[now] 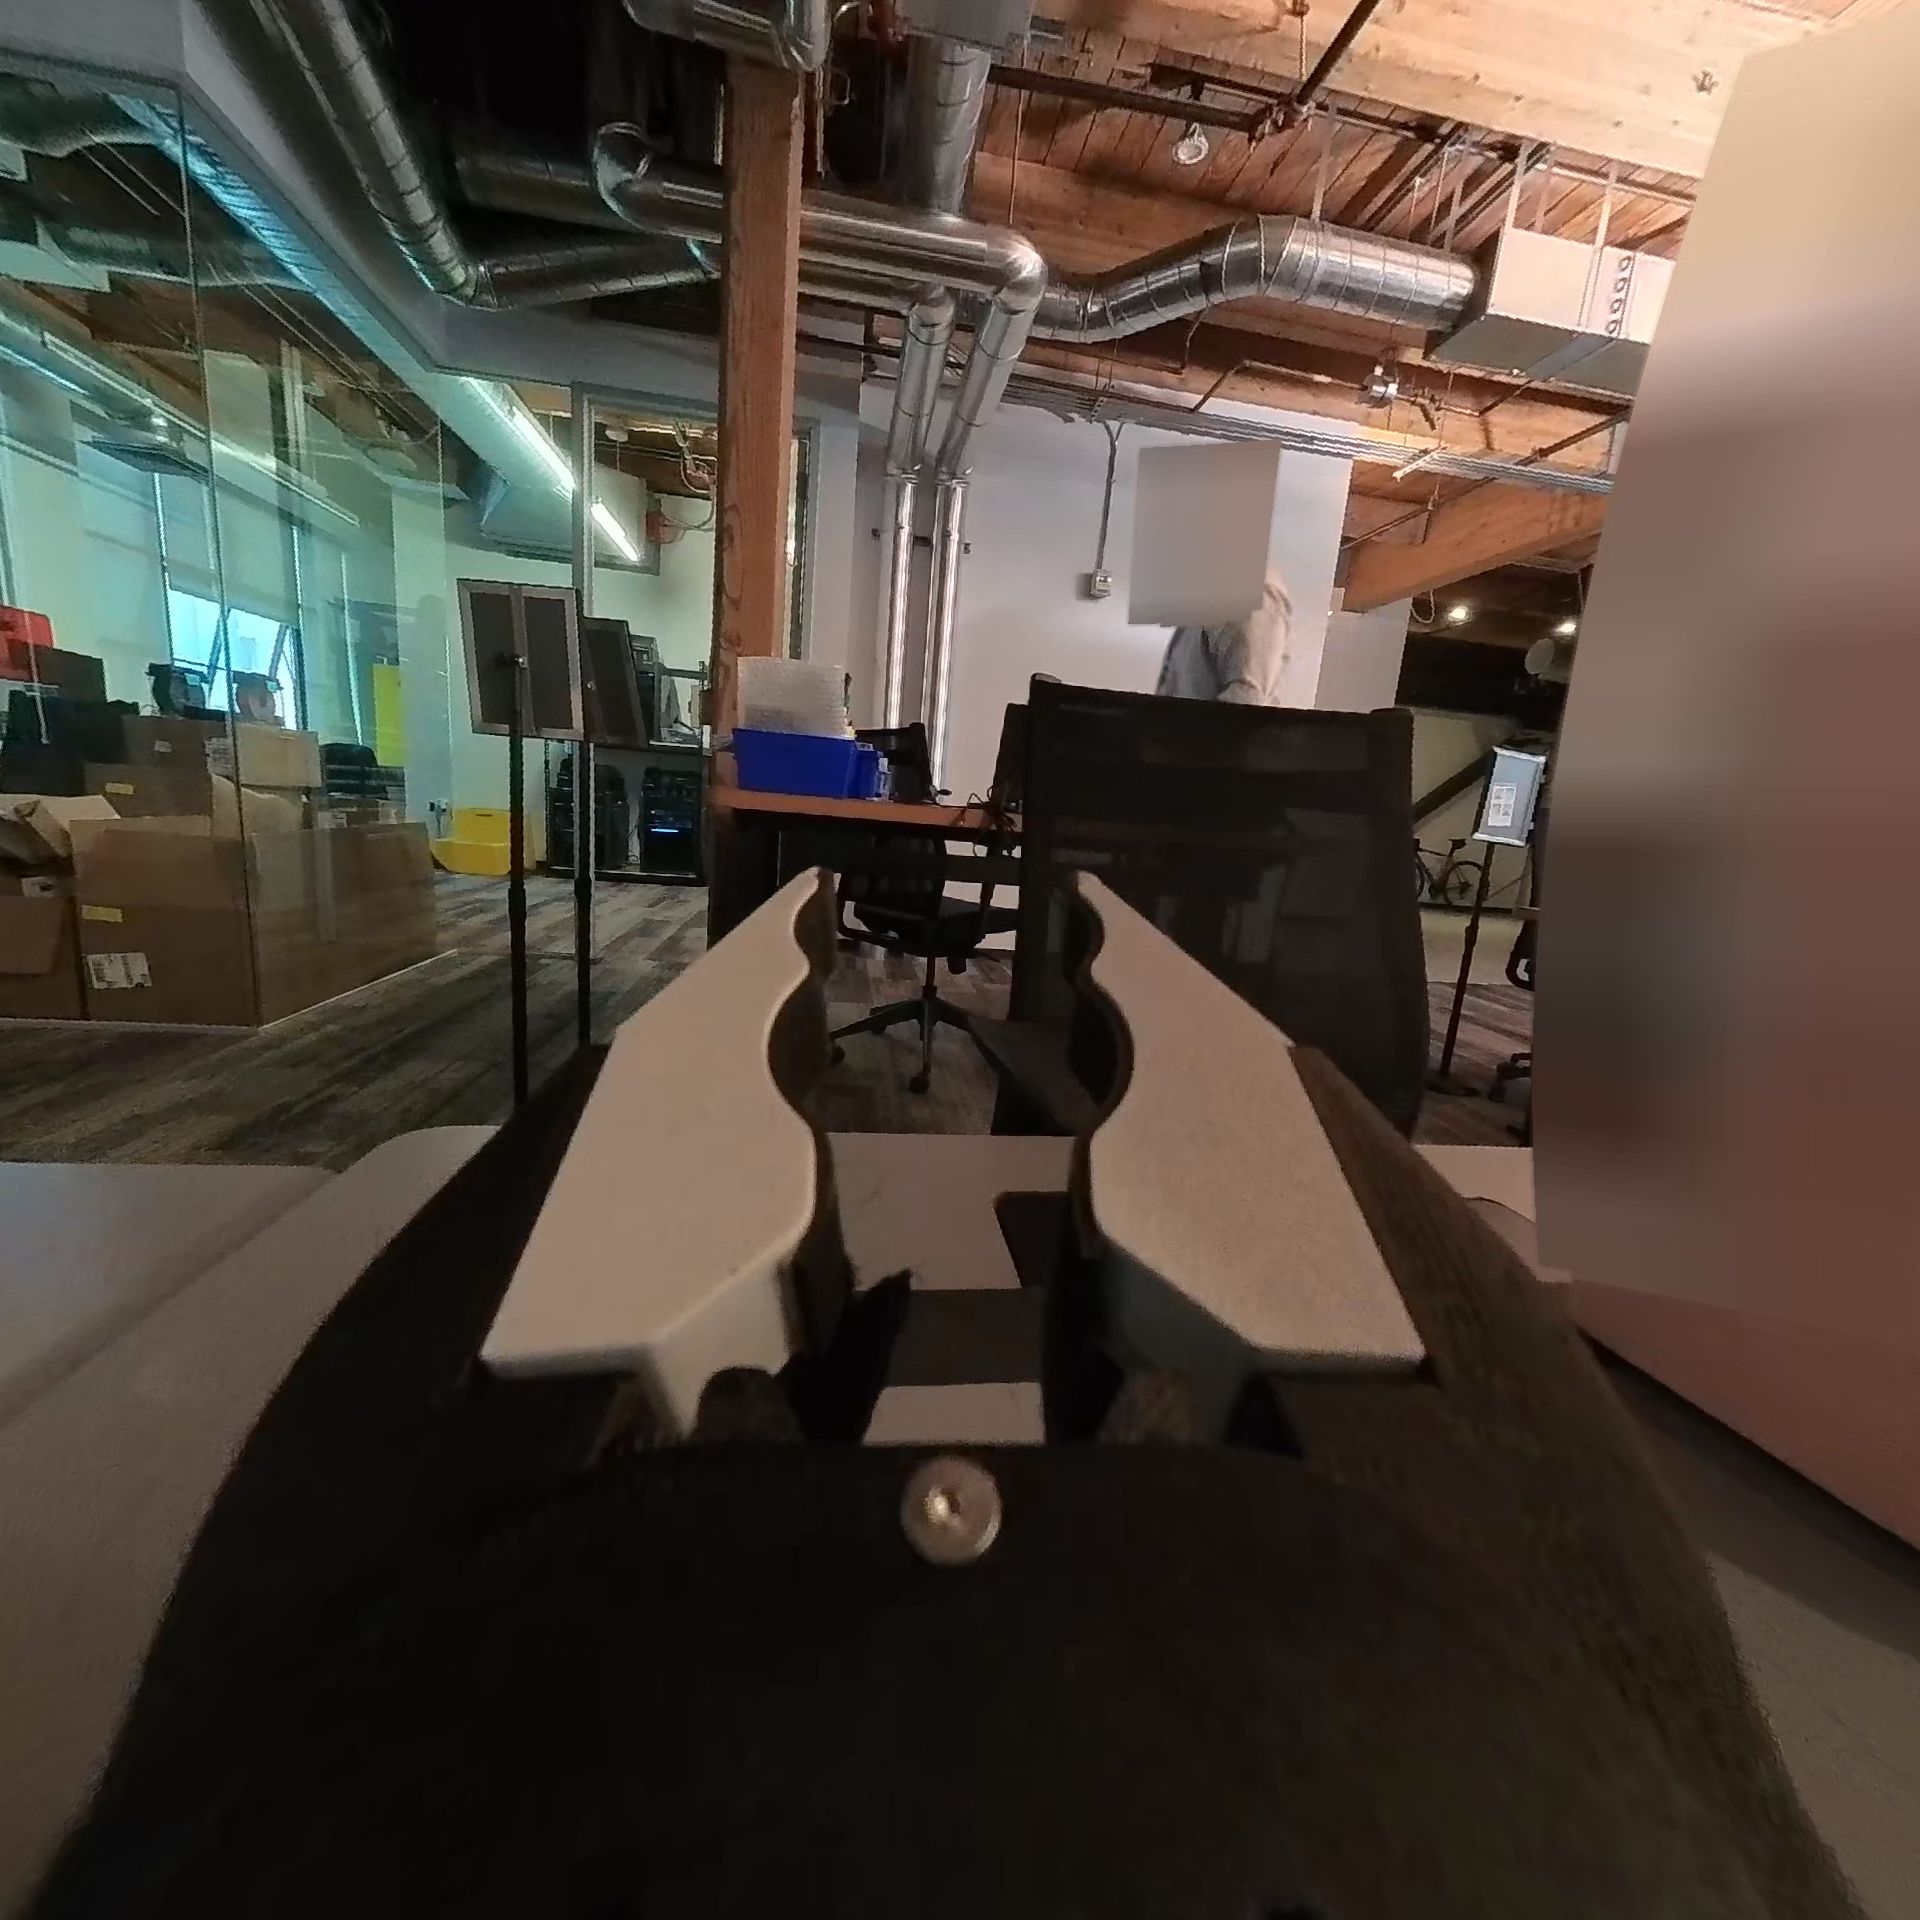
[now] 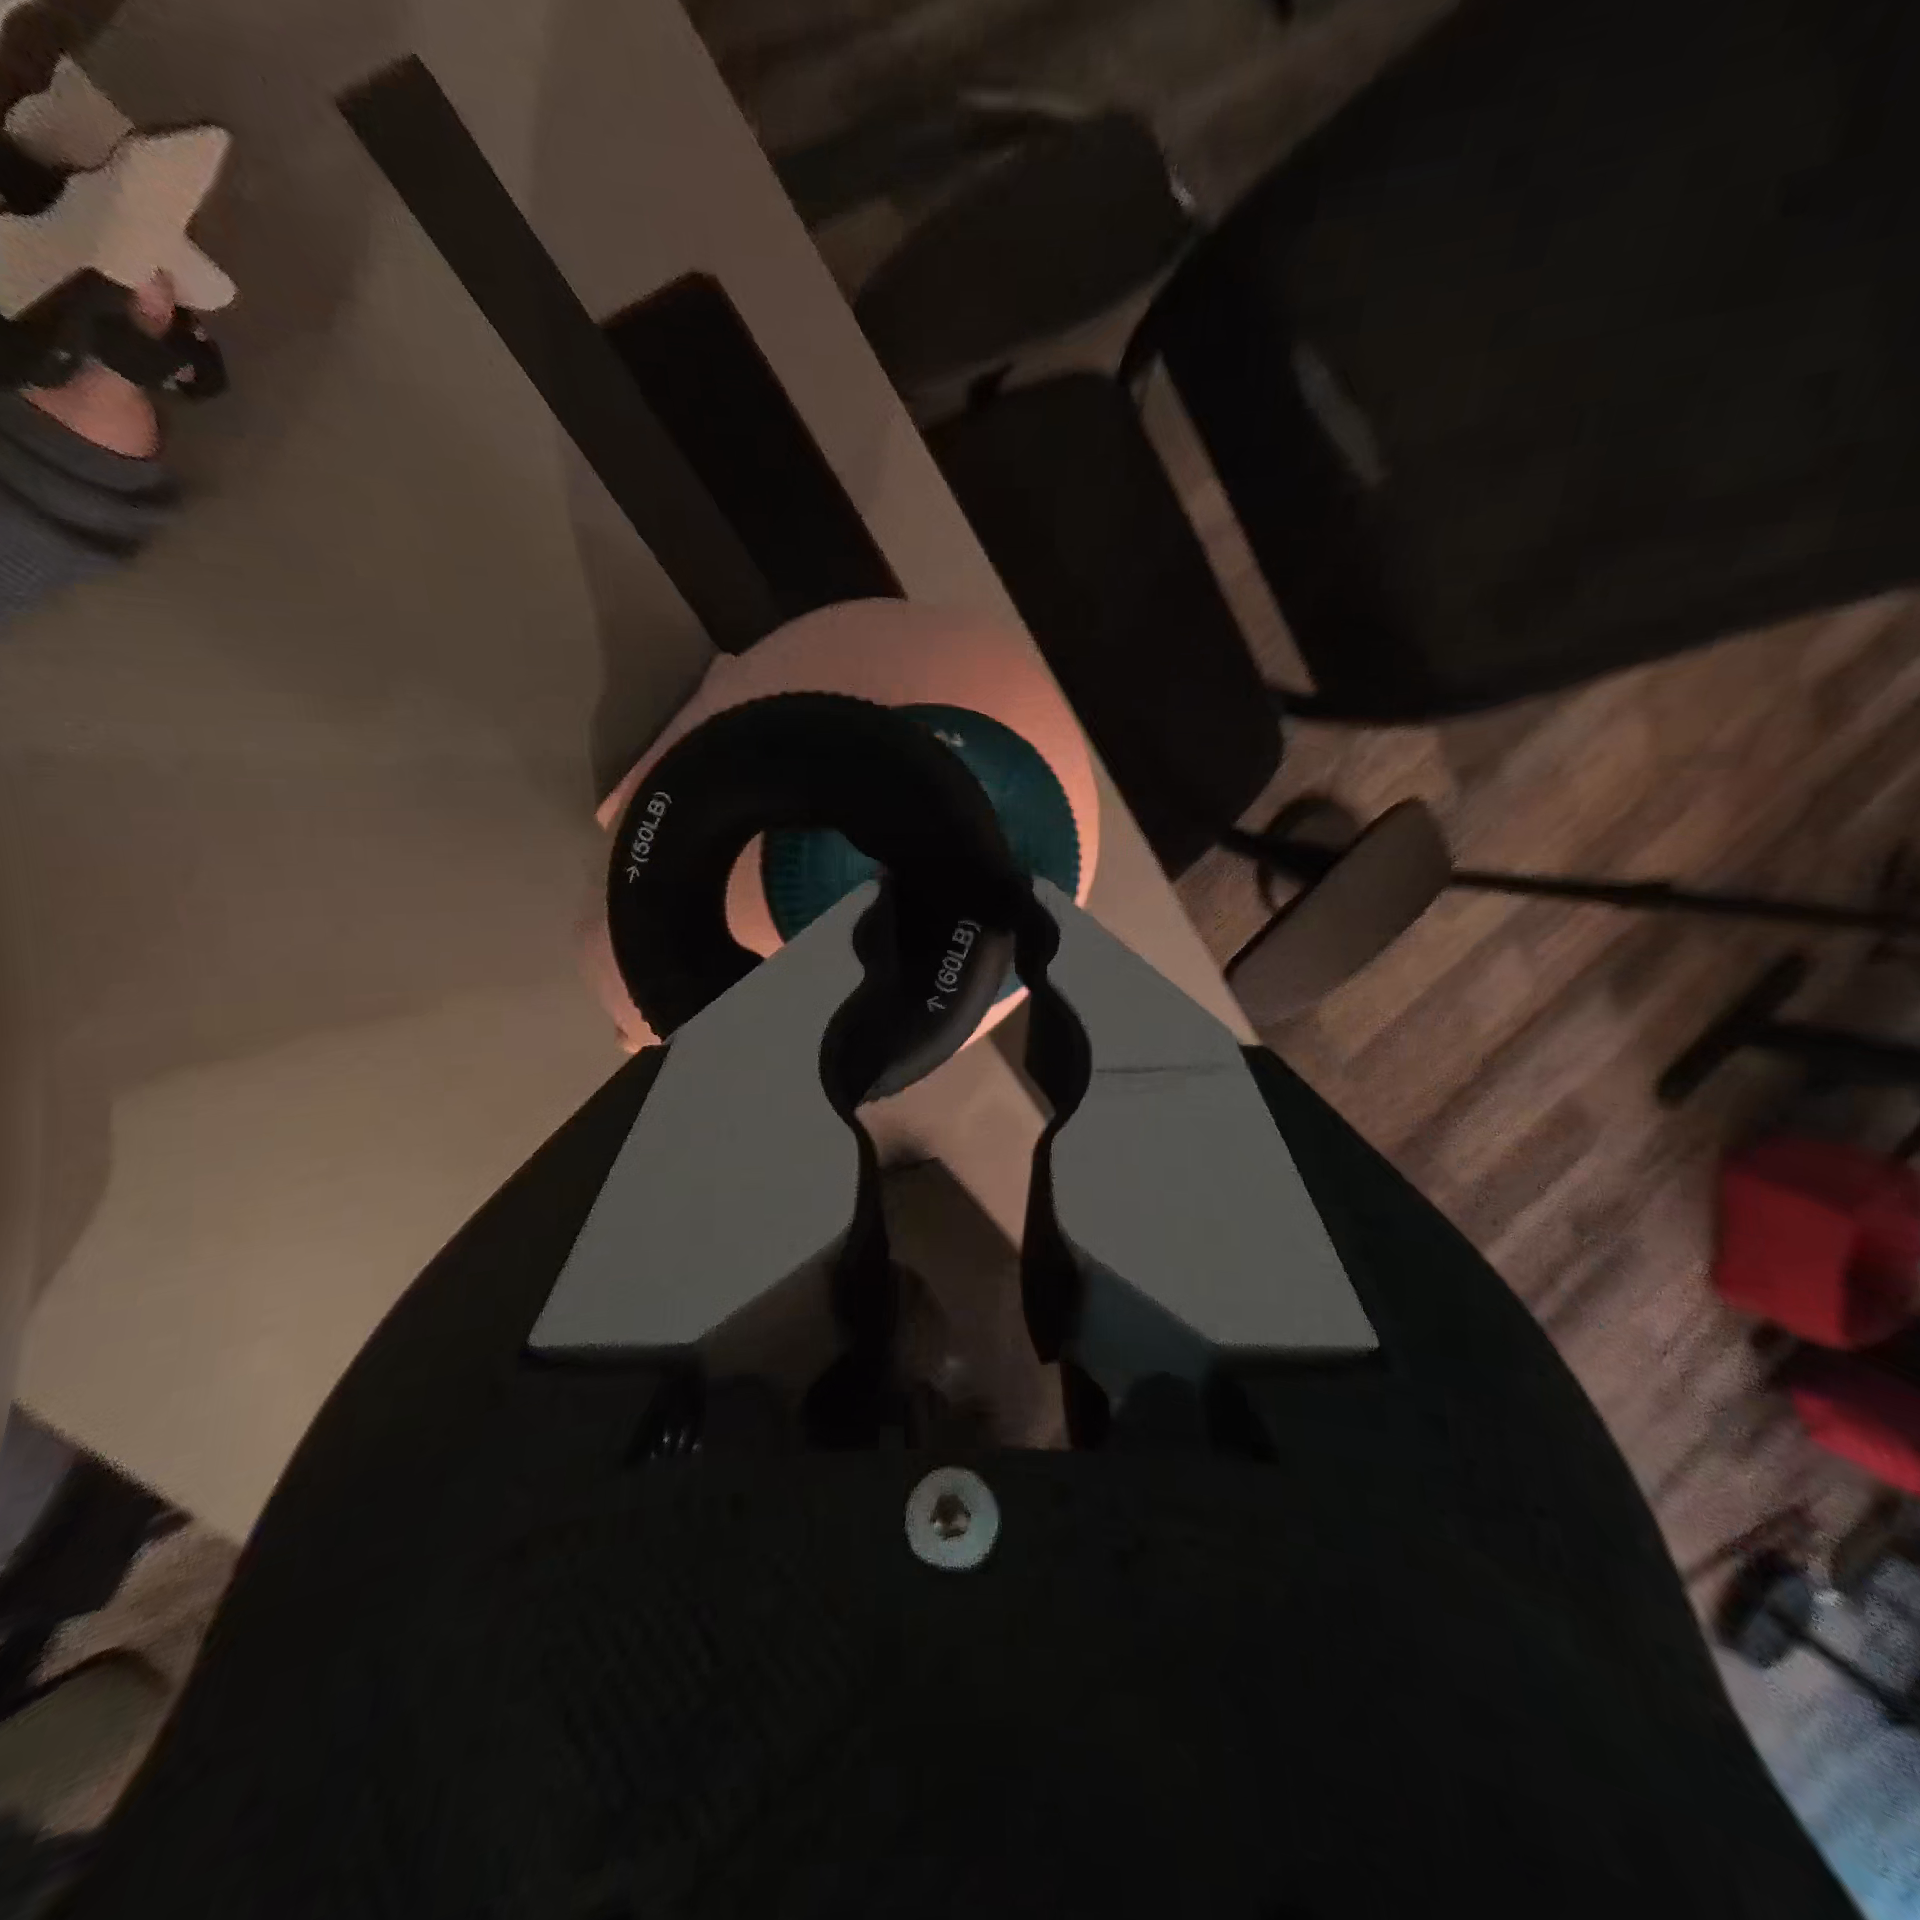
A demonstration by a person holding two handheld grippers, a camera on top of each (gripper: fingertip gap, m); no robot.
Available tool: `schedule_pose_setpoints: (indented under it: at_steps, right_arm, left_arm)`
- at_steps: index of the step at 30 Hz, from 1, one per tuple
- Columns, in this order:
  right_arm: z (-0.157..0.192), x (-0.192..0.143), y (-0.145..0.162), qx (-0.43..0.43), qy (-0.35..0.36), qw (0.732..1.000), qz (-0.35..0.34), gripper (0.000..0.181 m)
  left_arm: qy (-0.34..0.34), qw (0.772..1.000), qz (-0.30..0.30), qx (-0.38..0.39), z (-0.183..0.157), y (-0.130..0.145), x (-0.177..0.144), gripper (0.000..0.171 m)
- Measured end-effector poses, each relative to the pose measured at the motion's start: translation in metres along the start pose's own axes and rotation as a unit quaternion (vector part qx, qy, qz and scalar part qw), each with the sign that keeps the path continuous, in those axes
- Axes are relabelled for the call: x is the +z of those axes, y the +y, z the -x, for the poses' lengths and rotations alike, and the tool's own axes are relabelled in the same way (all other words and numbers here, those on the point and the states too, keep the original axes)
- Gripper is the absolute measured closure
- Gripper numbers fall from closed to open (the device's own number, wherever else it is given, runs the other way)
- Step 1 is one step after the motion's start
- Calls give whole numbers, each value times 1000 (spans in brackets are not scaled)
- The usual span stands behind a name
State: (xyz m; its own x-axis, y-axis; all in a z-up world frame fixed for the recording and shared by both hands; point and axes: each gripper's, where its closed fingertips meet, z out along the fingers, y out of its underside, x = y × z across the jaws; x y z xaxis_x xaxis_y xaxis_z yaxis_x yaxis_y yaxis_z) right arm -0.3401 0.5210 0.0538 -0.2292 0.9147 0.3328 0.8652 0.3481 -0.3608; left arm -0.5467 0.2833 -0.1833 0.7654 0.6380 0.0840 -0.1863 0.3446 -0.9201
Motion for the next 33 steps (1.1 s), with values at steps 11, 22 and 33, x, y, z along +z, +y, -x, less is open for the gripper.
schedule_pose_setpoints:
  at_steps: [11, 22, 33]
  right_arm:
    - [-29, 27, 15, 113, -51, 992, 15, 161]
    - [-30, 35, 18, 135, -59, 989, 4, 161]
    - [-44, -1, -5, 136, -44, 978, -149, 134]
  left_arm:
    - [-2, 1000, -1, -4, 2, -1, 0, 130]
    - [-3, 1000, -3, -1, 2, -2, -1, 130]
    - [0, 1000, -4, -6, 1, -3, -1, 130]
